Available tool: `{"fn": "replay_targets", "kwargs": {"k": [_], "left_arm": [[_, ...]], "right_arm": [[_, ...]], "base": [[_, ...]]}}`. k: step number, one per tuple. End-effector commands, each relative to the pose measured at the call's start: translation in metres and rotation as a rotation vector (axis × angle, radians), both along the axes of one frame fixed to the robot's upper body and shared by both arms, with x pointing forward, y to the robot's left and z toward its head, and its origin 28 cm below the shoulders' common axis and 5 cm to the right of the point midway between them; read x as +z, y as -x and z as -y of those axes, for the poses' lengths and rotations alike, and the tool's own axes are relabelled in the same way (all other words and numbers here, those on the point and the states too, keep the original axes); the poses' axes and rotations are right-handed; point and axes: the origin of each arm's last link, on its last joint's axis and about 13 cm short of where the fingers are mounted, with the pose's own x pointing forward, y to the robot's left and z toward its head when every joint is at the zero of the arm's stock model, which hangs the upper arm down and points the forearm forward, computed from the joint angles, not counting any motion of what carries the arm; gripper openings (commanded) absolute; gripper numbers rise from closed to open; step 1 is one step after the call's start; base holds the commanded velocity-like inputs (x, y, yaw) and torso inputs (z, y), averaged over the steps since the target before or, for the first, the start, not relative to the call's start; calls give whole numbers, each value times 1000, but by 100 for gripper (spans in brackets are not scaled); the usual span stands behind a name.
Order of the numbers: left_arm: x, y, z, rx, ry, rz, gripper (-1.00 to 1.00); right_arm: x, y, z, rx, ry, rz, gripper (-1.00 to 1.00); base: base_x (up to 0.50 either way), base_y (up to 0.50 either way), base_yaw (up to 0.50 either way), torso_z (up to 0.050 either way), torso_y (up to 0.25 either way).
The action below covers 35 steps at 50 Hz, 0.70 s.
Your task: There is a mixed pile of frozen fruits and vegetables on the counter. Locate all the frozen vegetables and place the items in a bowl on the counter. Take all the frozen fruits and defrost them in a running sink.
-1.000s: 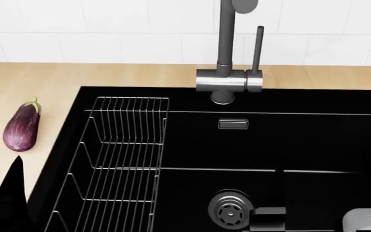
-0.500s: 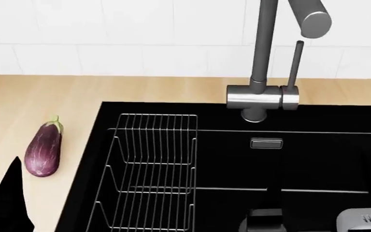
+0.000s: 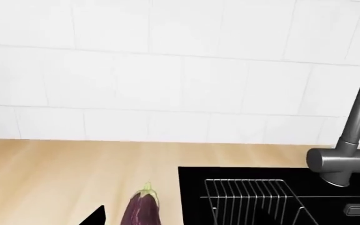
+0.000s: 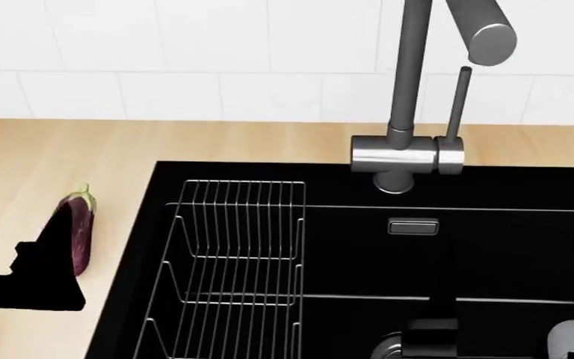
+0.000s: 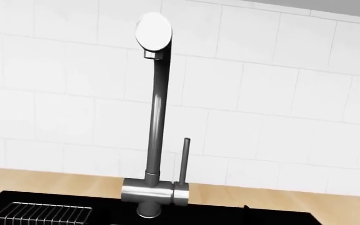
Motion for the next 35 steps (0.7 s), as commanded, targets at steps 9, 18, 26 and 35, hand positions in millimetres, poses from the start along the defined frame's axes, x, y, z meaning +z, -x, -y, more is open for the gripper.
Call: {"fn": "replay_targets", "kwargs": {"k": [9,18,26,35], "left_arm": [[7,-50,6,-25,-64,-97,100],[-13,-64,3,3,-84,-167,100],[-33,-72,2,14,-83,-222,100],[-46,-77,2,18,-82,-259,100]], "right_arm": [[-1,-2,0,6,-12,-9,100],[-3,-2,-1,10,-18,-22,100],[-4,-3,-1,12,-17,-31,100],[-5,-3,-1,16,-15,-39,100]], "base": [[0,0,0,0,0],[0,0,0,0,0],[0,0,0,0,0],[0,0,0,0,0]]}}
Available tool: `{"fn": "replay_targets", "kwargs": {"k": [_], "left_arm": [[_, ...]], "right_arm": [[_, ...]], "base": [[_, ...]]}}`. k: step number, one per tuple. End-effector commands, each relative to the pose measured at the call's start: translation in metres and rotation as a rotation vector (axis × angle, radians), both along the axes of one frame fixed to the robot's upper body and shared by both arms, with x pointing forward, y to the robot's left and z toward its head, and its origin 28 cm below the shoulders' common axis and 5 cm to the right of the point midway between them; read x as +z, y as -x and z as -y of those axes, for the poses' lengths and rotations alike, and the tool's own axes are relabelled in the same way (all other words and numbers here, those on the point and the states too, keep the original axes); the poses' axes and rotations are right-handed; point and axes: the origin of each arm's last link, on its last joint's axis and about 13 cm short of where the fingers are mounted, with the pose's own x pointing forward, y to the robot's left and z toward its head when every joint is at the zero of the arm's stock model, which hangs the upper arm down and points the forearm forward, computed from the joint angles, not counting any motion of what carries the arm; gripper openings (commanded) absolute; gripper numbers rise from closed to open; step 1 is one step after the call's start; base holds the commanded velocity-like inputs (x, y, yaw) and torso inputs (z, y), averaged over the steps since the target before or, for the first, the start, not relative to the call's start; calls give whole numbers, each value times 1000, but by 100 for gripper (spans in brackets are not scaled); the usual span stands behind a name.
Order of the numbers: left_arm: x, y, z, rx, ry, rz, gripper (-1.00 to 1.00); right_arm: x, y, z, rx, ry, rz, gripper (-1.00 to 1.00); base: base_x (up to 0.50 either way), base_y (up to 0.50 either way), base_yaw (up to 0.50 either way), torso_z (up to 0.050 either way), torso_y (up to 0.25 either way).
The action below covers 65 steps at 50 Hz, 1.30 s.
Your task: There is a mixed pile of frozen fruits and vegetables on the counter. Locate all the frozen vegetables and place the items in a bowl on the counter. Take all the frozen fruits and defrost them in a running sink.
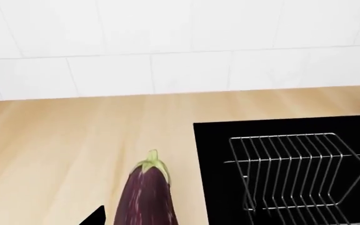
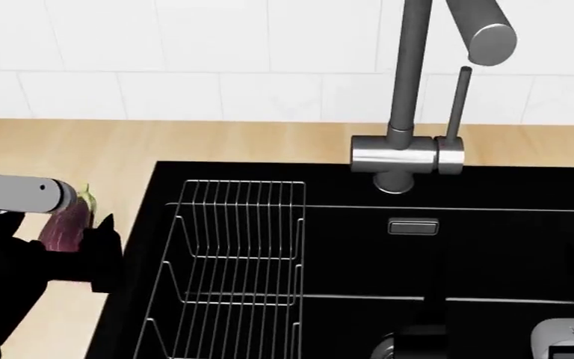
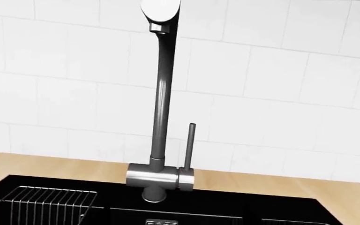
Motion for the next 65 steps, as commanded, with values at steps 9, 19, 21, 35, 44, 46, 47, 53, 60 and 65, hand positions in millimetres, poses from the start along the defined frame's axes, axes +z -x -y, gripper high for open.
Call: {"fn": "replay_targets", "kwargs": {"k": [9,19,21,35,44,46,47,53,60,65], "left_arm": [[-27,-11,-4,26,15,-70,100],[-43,-15,-9,71,0,-103,100],[-47,-16,-9,75,-3,-110,100],[-39,-15,-6,79,-31,-62,-100],[1,4,-4,61,-46,80,-100],[13,14,-3,47,-38,115,-100],[16,18,-3,45,-35,121,-100],[26,43,-4,33,-58,182,-100],[30,88,-9,14,-8,216,-100],[27,102,-9,-2,10,221,-100]], "right_arm": [[0,0,0,8,-8,10,100],[0,1,-1,16,1,2,100],[0,0,-2,20,3,1,100],[-1,0,-4,27,7,-5,100],[-2,0,-4,30,8,-8,100],[-3,-1,-5,33,9,-13,100],[-3,-1,-5,34,9,-13,100],[-1,0,-4,29,5,-8,100],[5,2,-2,27,-29,27,100],[5,2,-2,22,-17,42,100]], "base": [[0,0,0,0,0],[0,0,0,0,0],[0,0,0,0,0],[0,0,0,0,0],[0,0,0,0,1],[0,0,0,0,0],[0,0,0,0,0],[0,0,0,0,0],[0,0,0,0,0],[0,0,0,0,0]]}}
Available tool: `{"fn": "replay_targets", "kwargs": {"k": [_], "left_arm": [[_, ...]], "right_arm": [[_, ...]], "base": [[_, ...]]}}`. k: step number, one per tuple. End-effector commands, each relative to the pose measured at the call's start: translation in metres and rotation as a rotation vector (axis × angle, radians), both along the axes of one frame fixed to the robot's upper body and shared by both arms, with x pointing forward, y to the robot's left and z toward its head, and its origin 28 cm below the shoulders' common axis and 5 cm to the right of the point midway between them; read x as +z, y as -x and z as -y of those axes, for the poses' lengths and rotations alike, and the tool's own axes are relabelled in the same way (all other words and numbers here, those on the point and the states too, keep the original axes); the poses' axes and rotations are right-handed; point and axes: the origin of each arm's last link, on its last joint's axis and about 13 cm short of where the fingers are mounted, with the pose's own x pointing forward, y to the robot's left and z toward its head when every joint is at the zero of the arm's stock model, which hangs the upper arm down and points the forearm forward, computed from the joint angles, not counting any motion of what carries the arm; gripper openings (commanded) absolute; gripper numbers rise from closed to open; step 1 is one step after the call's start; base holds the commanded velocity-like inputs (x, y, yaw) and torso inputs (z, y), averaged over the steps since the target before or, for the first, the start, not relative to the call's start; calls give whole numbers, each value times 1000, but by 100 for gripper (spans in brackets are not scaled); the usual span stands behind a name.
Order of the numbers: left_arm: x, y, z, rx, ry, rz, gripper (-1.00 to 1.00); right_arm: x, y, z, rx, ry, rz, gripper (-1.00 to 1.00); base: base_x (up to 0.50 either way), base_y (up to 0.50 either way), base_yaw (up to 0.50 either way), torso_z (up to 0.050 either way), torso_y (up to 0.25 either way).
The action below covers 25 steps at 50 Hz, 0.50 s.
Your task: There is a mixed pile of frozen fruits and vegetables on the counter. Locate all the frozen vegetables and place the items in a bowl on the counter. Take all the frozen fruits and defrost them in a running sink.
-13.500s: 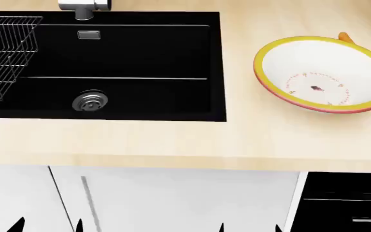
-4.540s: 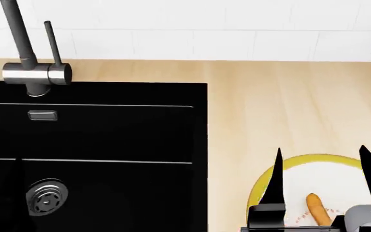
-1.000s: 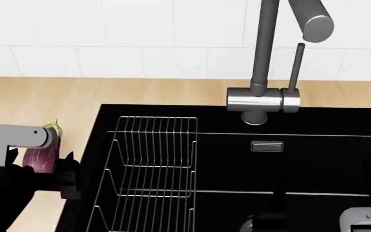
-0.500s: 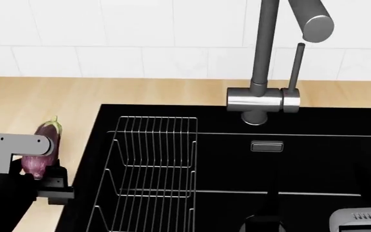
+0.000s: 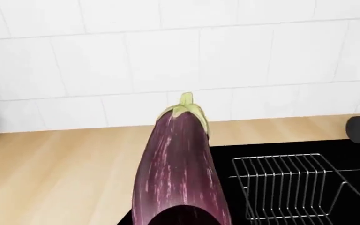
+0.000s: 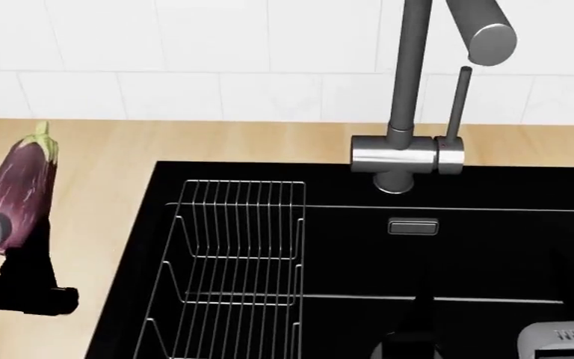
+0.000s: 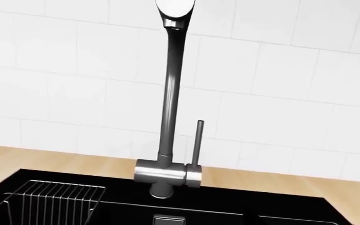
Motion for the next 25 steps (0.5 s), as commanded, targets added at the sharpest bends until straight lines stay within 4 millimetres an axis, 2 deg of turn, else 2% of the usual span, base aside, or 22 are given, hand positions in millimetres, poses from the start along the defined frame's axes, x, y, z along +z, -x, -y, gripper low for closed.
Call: {"fn": "replay_targets", "kwargs": {"k": [1,4,13,25], "left_arm": [[2,46,-1,-31,38,72,-100],[-6,44,0,-53,23,54,-100],[5,46,-9,-16,47,83,-100],[3,47,-8,-28,55,78,-100]], "right_arm": [[4,1,2,0,-14,56,100],[4,0,4,-16,-18,66,100],[1,-3,2,-30,2,55,100],[3,-1,2,-34,-4,63,100]], "base": [[0,0,0,0,0],[0,0,0,0,0],[0,0,0,0,0],[-489,-11,0,0,1]]}}
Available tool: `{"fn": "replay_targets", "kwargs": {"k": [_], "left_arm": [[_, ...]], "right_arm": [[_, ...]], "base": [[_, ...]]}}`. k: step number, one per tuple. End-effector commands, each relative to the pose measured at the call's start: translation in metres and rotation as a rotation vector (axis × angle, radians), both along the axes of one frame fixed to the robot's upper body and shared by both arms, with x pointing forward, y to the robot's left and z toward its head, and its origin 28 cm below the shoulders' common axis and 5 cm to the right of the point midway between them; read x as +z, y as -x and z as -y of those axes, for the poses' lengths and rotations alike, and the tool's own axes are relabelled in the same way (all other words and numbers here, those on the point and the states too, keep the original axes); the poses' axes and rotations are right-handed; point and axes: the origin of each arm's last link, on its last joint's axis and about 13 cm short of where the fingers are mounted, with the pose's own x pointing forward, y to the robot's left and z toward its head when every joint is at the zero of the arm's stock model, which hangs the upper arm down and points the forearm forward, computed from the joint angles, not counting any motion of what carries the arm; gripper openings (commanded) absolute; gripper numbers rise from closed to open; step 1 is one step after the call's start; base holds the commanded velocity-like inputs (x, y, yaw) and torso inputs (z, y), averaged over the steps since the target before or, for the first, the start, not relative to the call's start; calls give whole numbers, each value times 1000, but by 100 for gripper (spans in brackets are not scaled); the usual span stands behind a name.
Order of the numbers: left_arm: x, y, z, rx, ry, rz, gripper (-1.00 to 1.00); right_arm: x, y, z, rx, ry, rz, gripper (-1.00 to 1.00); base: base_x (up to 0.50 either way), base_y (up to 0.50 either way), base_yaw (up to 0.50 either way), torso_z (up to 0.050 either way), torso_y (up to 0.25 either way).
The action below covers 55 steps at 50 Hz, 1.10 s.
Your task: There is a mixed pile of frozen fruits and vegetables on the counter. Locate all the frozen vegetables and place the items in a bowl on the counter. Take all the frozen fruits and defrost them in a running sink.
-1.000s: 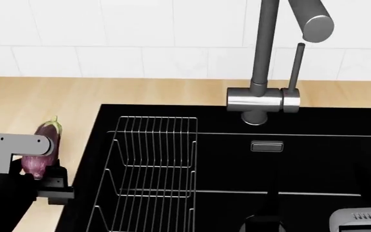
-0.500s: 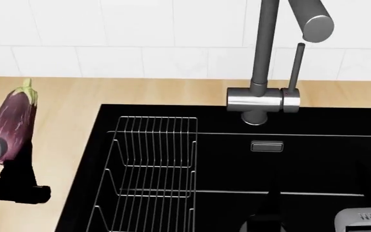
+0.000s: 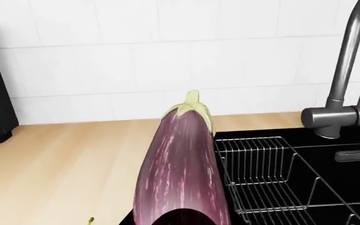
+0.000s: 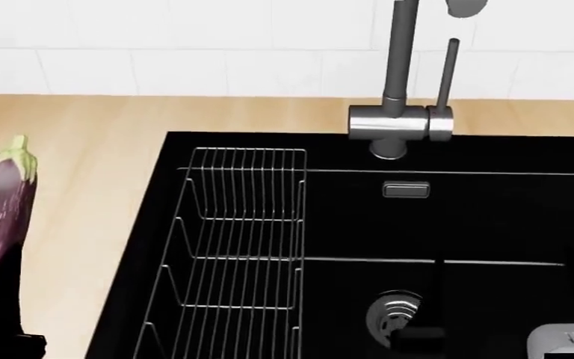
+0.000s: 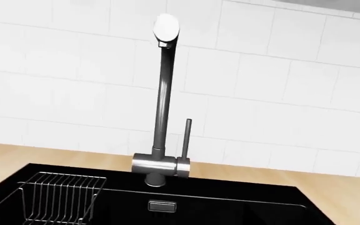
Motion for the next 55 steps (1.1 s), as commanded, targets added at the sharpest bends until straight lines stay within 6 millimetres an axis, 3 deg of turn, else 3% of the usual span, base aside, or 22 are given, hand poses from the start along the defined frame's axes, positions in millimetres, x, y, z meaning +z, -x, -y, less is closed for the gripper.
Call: {"fn": "replay_targets", "kwargs": {"k": [1,55], "left_arm": [[0,5,-1,1,33,21,-100],[-2,8,4,-24,25,20,-100]], "right_arm": [[3,-1,1,-5,-11,32,100],[11,5,4,-5,-36,71,100]], "base": [[-500,-273,0,0,0],[-31,-498,0,0,0]]}}
